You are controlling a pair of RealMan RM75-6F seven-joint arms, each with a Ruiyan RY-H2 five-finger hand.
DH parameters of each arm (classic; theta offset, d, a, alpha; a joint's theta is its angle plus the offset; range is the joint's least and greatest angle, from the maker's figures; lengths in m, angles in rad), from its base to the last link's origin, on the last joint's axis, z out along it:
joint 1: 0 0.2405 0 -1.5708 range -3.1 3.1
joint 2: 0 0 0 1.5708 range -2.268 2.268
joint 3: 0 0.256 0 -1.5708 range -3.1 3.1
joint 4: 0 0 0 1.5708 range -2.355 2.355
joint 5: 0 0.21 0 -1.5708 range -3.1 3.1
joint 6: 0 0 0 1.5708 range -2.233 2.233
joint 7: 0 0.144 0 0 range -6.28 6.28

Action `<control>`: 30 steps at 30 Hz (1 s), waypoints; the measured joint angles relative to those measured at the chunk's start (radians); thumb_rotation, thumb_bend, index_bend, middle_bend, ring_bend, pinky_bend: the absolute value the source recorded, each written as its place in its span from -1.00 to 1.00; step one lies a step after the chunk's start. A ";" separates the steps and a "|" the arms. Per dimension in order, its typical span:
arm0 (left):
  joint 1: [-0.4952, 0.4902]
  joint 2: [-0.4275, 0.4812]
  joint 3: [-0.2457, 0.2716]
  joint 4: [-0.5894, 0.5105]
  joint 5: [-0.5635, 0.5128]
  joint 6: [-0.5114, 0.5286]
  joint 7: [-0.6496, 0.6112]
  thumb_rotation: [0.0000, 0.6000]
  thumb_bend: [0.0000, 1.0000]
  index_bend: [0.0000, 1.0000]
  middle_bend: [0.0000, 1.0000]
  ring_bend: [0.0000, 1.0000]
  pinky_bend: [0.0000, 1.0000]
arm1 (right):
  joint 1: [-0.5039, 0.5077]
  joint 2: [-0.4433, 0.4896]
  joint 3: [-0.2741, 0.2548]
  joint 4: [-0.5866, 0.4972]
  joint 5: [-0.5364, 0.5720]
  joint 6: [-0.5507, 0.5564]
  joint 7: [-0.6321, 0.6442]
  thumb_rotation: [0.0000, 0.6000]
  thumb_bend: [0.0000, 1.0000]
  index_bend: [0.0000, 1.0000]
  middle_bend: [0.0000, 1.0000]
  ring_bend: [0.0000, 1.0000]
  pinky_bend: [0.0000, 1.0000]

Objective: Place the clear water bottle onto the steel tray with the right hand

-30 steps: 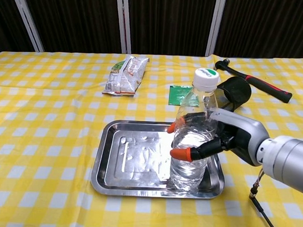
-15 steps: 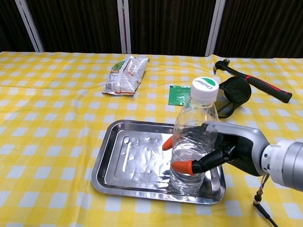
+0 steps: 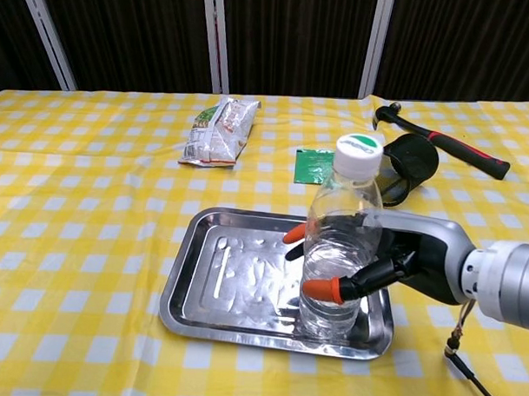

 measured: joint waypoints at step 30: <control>-0.004 -0.009 0.004 -0.001 -0.003 -0.011 0.027 1.00 -0.66 -0.88 -1.00 -1.00 -1.00 | -0.038 0.127 -0.044 0.016 -0.165 0.051 0.077 1.00 -0.57 -0.69 -0.60 -1.00 -1.00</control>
